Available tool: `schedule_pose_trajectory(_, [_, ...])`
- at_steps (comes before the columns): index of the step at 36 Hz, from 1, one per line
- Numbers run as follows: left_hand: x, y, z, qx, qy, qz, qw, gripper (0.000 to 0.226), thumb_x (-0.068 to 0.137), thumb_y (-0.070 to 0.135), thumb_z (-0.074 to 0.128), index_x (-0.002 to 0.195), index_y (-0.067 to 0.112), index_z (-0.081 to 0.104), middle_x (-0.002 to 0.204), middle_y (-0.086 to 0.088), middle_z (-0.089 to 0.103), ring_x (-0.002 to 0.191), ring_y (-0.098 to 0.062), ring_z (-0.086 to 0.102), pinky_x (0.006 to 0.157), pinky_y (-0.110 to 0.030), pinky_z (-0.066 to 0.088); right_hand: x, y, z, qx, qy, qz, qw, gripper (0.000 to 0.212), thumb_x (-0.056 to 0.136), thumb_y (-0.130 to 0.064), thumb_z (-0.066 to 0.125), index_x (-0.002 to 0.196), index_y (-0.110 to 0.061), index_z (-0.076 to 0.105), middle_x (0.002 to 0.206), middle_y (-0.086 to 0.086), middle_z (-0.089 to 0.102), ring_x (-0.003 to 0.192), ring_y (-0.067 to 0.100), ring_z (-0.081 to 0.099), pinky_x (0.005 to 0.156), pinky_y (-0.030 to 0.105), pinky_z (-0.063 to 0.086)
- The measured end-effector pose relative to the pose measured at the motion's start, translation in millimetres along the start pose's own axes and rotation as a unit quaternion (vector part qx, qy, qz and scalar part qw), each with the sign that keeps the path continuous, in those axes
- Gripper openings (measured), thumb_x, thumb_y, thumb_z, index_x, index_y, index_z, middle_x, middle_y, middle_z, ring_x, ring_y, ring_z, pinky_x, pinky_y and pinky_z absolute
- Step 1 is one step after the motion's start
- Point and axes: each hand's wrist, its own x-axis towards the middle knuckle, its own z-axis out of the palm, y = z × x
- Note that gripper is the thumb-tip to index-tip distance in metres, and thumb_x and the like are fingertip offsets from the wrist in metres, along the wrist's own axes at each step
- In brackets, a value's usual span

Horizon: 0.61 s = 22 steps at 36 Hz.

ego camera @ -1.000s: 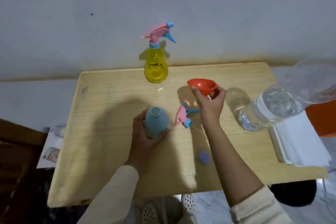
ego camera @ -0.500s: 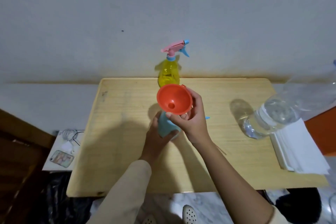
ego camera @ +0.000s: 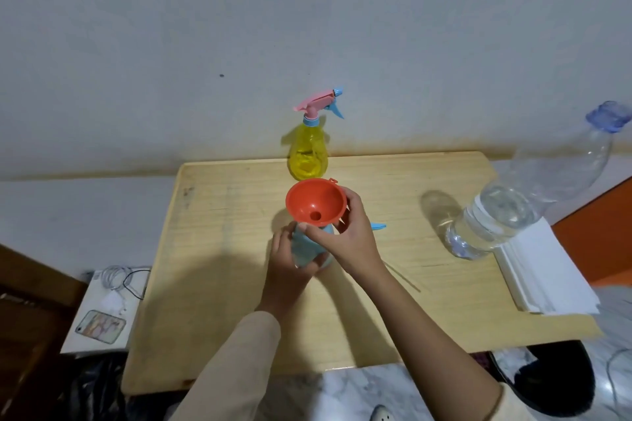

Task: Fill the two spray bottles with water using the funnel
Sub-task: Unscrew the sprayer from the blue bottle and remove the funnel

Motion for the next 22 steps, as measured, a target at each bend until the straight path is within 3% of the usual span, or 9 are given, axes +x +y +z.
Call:
schedule_pose_trajectory(3, [-1.2, 0.1, -0.4, -0.020, -0.002, -0.032, 0.999, 0.075, 0.059, 0.047, 0.072, 0.124, 0.016, 0.051, 0.111, 0.001, 0.058, 0.105, -0.020, 0.057, 0.090, -0.044, 0.051, 0.3, -1.2, -2.4, -0.011, -0.010, -0.002, 1.000, 0.083, 0.063, -0.025, 0.087, 0.130, -0.026, 0.038, 0.125, -0.009, 0.048, 0.117, 0.008, 0.049, 0.091, 0.020, 0.046])
schedule_pose_trajectory(6, [-3.5, 6.3, 1.3, -0.030, -0.006, -0.042, 0.999, 0.068, 0.060, 0.046, 0.071, 0.121, 0.025, 0.051, 0.111, 0.004, 0.059, 0.104, -0.010, 0.058, 0.088, -0.023, 0.050, 0.7, -1.6, -5.2, -0.015, -0.030, -0.004, 0.999, 0.085, 0.064, -0.026, 0.086, 0.133, -0.026, 0.037, 0.125, -0.009, 0.050, 0.118, 0.008, 0.050, 0.094, 0.022, 0.046])
schedule_pose_trajectory(8, [-4.6, 10.1, 3.4, -0.021, 0.004, -0.034, 0.999, 0.062, 0.062, 0.035, 0.073, 0.118, 0.027, 0.048, 0.110, 0.005, 0.059, 0.100, -0.003, 0.058, 0.083, -0.013, 0.047, -0.2, -2.3, -8.6, -0.014, -0.050, -0.006, 0.999, 0.085, 0.065, -0.024, 0.086, 0.133, -0.028, 0.035, 0.126, -0.010, 0.049, 0.118, 0.006, 0.049, 0.092, 0.017, 0.044])
schedule_pose_trajectory(12, [-10.1, 15.9, 6.3, 0.028, 0.026, -0.037, 0.999, 0.071, 0.069, 0.012, 0.078, 0.132, 0.011, 0.046, 0.121, -0.004, 0.057, 0.109, -0.016, 0.055, 0.090, -0.026, 0.045, -4.0, 0.6, -21.4, -0.016, -0.089, -0.003, 0.996, 0.080, 0.069, -0.022, 0.083, 0.131, -0.029, 0.035, 0.126, -0.014, 0.047, 0.115, -0.004, 0.046, 0.082, 0.002, 0.039])
schedule_pose_trajectory(14, [-18.0, 22.9, 7.3, 0.048, 0.040, -0.051, 0.997, 0.074, 0.073, 0.008, 0.077, 0.138, 0.009, 0.042, 0.128, -0.006, 0.052, 0.116, -0.019, 0.050, 0.093, -0.025, 0.039, -8.3, 7.1, -31.6, -0.037, -0.109, 0.008, 0.993, 0.079, 0.072, -0.025, 0.080, 0.136, -0.023, 0.034, 0.133, -0.008, 0.045, 0.122, 0.005, 0.044, 0.086, 0.007, 0.039])
schedule_pose_trajectory(17, [-41.1, 44.2, 11.6, 0.051, 0.066, -0.092, 0.992, 0.072, 0.074, 0.032, 0.072, 0.136, 0.010, 0.042, 0.128, -0.002, 0.046, 0.114, -0.015, 0.046, 0.093, -0.028, 0.037, -19.2, 22.5, -56.0, -0.088, -0.121, 0.024, 0.988, 0.077, 0.073, -0.031, 0.077, 0.137, -0.020, 0.036, 0.136, -0.004, 0.043, 0.123, 0.014, 0.045, 0.096, 0.026, 0.042])
schedule_pose_trajectory(20, [-67.8, 65.9, 30.2, 0.078, 0.123, -0.088, 0.985, 0.050, 0.083, 0.018, 0.068, 0.127, 0.003, 0.049, 0.122, -0.008, 0.047, 0.113, -0.024, 0.049, 0.091, -0.029, 0.036, -33.4, 37.7, -96.8, -0.140, -0.126, 0.002, 0.982, 0.069, 0.074, -0.031, 0.076, 0.133, -0.019, 0.041, 0.127, -0.006, 0.047, 0.116, 0.009, 0.047, 0.093, 0.020, 0.037])
schedule_pose_trajectory(22, [-82.0, 82.6, 47.5, 0.067, 0.144, -0.088, 0.983, 0.042, 0.087, 0.007, 0.065, 0.126, 0.002, 0.050, 0.120, -0.006, 0.048, 0.109, -0.018, 0.049, 0.090, -0.024, 0.035, -41.7, 46.2, -126.2, -0.176, -0.134, -0.015, 0.975, 0.066, 0.078, -0.028, 0.073, 0.134, -0.017, 0.041, 0.129, -0.005, 0.044, 0.117, 0.005, 0.041, 0.091, 0.013, 0.028])
